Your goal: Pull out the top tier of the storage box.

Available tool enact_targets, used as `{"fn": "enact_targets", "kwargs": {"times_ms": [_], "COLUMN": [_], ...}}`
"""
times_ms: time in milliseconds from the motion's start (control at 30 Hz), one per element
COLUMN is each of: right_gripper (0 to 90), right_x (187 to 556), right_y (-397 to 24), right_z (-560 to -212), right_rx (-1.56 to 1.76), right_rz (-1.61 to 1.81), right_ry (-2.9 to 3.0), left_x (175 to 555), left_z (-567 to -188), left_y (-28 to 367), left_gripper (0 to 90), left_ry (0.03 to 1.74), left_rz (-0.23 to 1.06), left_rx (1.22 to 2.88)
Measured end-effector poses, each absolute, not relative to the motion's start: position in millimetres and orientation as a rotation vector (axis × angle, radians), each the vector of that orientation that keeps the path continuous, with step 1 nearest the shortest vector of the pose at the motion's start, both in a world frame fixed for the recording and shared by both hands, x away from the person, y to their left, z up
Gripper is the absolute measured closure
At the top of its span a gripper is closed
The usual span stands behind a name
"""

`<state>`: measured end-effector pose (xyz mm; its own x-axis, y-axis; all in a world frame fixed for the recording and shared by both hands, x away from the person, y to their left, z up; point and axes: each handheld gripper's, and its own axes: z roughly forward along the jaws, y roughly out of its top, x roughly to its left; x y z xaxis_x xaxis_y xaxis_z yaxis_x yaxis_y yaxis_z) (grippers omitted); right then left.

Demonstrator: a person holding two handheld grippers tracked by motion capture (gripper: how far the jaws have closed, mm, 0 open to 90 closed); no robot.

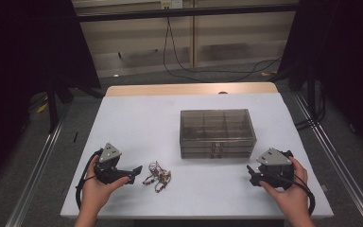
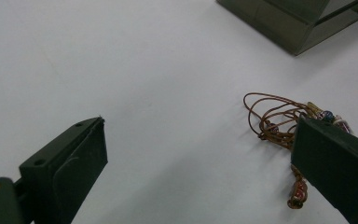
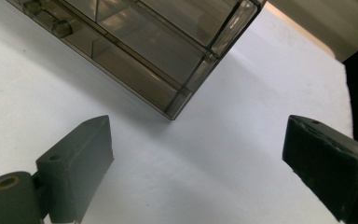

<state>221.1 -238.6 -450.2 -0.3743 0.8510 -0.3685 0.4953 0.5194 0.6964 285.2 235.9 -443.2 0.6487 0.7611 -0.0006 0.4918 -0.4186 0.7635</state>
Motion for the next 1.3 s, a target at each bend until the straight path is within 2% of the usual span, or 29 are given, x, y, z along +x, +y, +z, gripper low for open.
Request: {"fn": "enact_targets", "kwargs": {"times_ms": [1300], "right_gripper": [11.9], "right_x": [220], "right_y": [-212], "right_z": [-449], "right_rx": [0.812], "right_rz": [0.411], "right_ry": [2.010], "left_x": [285], "left_z": [-445], "left_y": [237], "left_gripper": [3.6], "left_ry": [0.986], "left_rz": [0.455], "left_rx": [2.107]}}
